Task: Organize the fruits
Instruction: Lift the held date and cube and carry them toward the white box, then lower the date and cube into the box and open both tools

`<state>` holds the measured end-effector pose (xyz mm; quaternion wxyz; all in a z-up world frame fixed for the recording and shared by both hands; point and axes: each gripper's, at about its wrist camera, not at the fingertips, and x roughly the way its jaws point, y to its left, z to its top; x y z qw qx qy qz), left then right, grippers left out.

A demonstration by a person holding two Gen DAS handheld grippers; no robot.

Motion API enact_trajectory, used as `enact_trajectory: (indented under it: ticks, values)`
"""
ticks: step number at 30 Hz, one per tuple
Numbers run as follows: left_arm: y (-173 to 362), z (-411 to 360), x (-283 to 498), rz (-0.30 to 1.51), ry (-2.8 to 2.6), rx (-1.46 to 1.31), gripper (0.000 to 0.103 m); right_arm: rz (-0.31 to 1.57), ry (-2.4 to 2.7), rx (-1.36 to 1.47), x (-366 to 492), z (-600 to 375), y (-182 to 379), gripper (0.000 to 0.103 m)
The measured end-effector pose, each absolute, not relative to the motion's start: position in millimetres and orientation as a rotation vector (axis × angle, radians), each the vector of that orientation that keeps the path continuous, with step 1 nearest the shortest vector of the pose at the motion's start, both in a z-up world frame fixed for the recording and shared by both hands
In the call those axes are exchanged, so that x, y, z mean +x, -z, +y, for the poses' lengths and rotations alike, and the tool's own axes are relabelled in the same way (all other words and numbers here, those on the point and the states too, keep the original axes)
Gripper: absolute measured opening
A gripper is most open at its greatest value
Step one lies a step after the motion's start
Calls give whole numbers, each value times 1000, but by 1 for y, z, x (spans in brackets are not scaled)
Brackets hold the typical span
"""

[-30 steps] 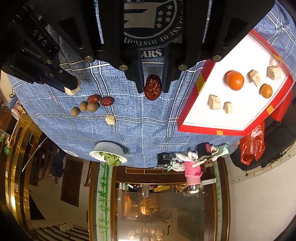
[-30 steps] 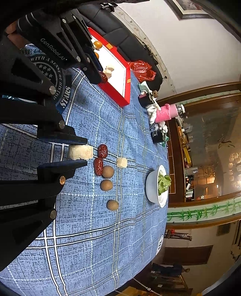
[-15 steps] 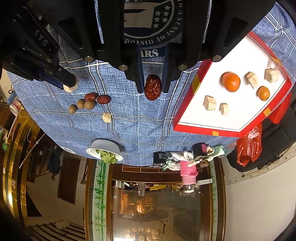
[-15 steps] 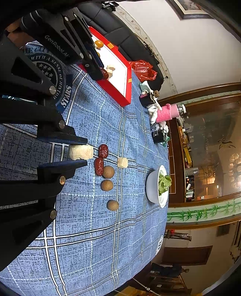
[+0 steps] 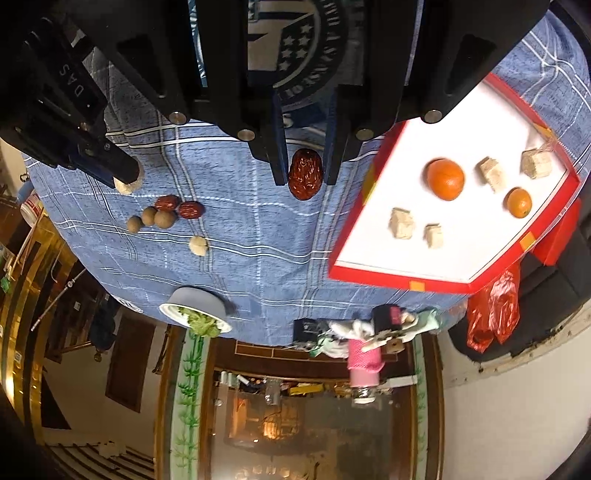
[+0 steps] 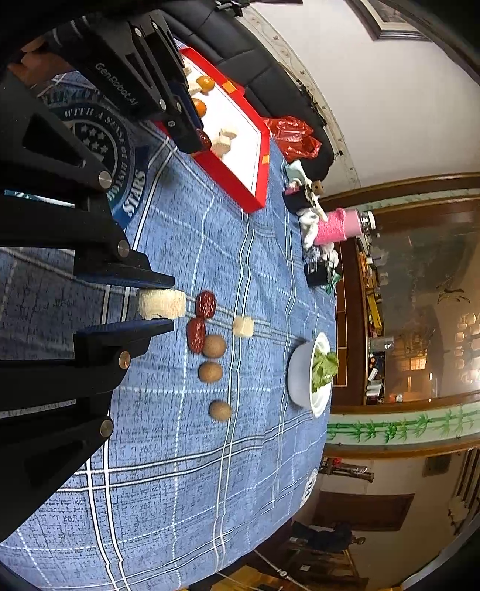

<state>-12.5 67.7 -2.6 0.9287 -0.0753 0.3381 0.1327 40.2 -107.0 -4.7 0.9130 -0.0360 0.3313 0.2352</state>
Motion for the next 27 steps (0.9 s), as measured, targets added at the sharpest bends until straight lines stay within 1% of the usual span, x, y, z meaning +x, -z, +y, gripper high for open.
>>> enact_trajectory:
  ticks: [7,14,27]
  values:
    - [-7,107,-26,713,-342,-204,17,660,-572,-121,29,-70,-11,17]
    - [-10,152,-38,718,-441,-241,17,643,-695,-166,18,-9,-23,17]
    - [-1,203,-37,750,-529,-276,17,669,-805,-204,23,65,-23,16]
